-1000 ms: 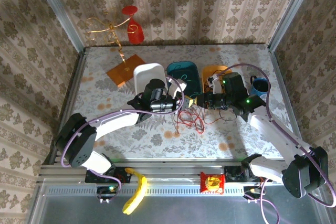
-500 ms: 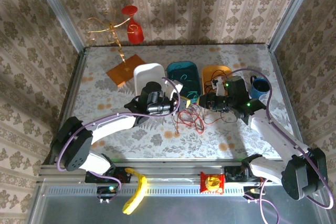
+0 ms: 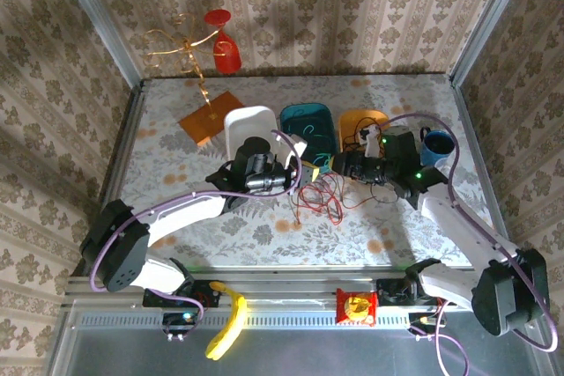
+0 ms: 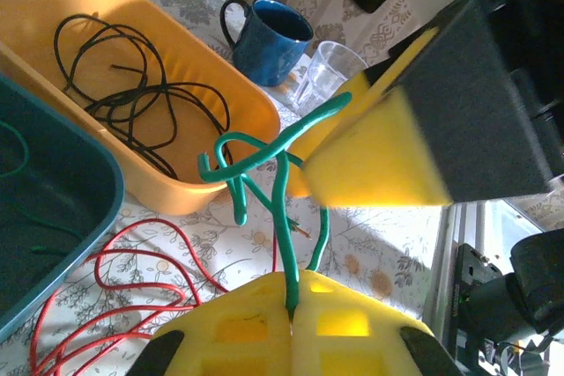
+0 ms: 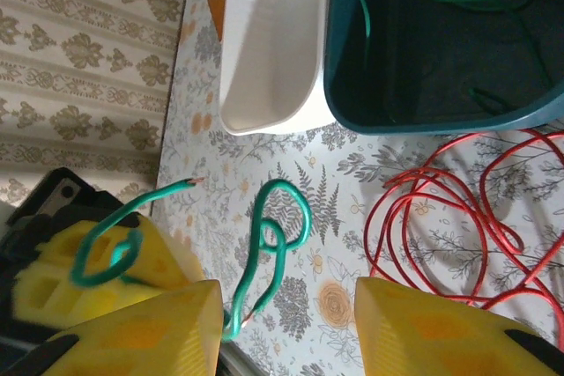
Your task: Untangle the cables
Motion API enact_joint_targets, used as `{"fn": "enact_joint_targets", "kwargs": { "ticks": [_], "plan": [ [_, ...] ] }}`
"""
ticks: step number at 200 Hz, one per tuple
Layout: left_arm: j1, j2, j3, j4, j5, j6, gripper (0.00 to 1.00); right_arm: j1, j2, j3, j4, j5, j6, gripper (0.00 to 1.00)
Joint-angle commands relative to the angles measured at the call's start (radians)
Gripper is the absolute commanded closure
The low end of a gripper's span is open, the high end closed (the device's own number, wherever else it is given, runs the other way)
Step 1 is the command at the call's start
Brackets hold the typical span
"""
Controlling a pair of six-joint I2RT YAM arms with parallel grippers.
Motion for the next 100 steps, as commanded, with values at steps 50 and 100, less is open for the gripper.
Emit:
{"fn": "enact_joint_targets", "kwargs": {
  "ticks": [50, 100],
  "plan": [
    [-0.011, -0.015, 0.032, -0.014, 0.029, 0.033, 1.00, 0.047, 0.136, 0.071, 0.148, 0.036, 0.075, 0.60],
    [-0.018, -0.059, 0.021, -0.031, -0.060, 0.057, 1.00, 0.046, 0.128, 0.050, 0.028, 0.265, 0.099, 0.91]
  ]
}}
